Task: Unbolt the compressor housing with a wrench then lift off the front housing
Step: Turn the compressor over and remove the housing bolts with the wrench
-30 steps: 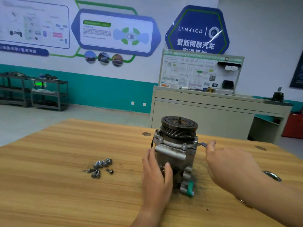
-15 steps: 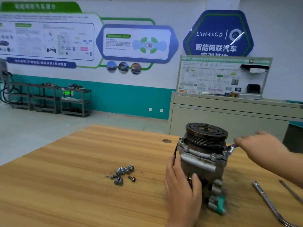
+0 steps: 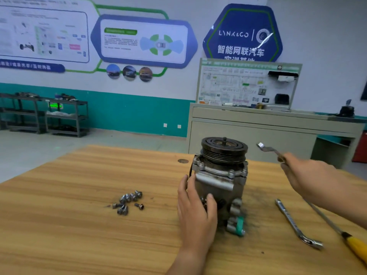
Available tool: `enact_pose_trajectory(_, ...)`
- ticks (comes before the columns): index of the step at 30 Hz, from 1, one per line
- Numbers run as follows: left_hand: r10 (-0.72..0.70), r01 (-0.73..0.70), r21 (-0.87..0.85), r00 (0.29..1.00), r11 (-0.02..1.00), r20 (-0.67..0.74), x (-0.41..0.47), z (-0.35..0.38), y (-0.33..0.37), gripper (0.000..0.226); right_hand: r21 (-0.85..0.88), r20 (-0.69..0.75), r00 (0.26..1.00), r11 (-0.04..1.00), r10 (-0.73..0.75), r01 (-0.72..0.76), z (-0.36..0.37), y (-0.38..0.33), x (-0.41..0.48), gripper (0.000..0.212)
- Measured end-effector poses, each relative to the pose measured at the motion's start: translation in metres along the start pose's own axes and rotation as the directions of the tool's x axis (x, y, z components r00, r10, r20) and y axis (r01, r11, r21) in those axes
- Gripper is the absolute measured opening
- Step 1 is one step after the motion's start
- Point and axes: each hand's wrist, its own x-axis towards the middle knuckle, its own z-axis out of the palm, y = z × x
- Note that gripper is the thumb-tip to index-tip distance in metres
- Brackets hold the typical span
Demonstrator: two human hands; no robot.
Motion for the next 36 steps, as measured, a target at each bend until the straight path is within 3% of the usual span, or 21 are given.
enact_pose_trajectory(3,0.007,-0.007,0.001,1.0,1.0,-0.017,0.001,0.0,0.001,0.057,0.055,0.044,0.999,0.998,0.022,-0.025,-0.008,-0.002,-0.014,0.011)
enact_pose_trajectory(6,0.005,-0.005,-0.01,1.0,1.0,-0.014,0.0,0.0,0.001,0.059,0.039,0.191,0.981,0.999,0.029,-0.037,-0.012,-0.009,-0.019,0.008)
enact_pose_trajectory(14,0.005,-0.005,0.006,1.0,1.0,-0.017,-0.001,-0.001,-0.002,0.058,0.1,0.397,0.915,0.995,-0.065,0.027,-0.03,-0.029,-0.01,0.025)
enact_pose_trajectory(21,0.021,-0.021,-0.006,0.999,1.0,-0.032,-0.001,-0.001,0.0,0.058,-0.158,0.32,0.938,0.968,-0.137,0.195,-0.052,-0.047,-0.007,0.035)
enact_pose_trajectory(31,0.004,-0.004,-0.021,1.0,1.0,-0.019,-0.002,0.0,0.002,0.062,-0.186,0.401,0.902,0.949,-0.161,0.253,-0.049,-0.039,-0.003,0.025)
enact_pose_trajectory(36,0.006,-0.007,-0.041,1.0,0.999,-0.015,-0.002,0.0,0.001,0.063,-0.251,0.408,0.898,0.924,-0.168,0.287,-0.037,-0.031,0.022,0.032)
